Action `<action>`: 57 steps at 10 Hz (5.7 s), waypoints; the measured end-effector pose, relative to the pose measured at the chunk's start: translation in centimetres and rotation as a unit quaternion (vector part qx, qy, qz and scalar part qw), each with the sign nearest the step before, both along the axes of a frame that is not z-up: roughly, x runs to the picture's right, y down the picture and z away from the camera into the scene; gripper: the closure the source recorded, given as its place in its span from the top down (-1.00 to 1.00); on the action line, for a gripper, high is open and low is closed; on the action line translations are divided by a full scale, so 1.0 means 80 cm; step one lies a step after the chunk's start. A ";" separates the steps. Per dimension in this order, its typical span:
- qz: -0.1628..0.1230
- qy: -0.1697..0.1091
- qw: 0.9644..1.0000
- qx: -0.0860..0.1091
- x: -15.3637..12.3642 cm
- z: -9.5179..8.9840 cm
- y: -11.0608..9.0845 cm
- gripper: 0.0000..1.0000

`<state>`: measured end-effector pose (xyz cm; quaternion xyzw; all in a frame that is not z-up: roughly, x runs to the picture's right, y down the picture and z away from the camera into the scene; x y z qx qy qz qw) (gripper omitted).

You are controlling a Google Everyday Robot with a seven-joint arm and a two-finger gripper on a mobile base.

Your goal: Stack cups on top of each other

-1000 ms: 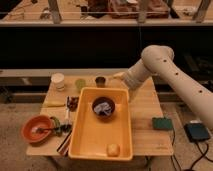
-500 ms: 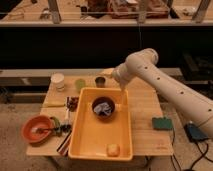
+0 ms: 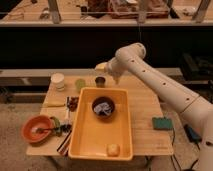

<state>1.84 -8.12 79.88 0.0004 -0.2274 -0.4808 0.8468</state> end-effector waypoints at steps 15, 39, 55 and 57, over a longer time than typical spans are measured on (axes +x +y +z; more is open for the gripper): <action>-0.122 -0.036 0.989 -0.074 0.001 0.229 0.041 0.60; -0.059 -0.047 0.991 -0.108 0.000 0.179 -0.015 0.11; -0.112 -0.005 0.987 -0.113 -0.015 0.234 0.042 -0.04; -0.108 -0.004 0.987 -0.123 -0.013 0.237 0.049 -0.04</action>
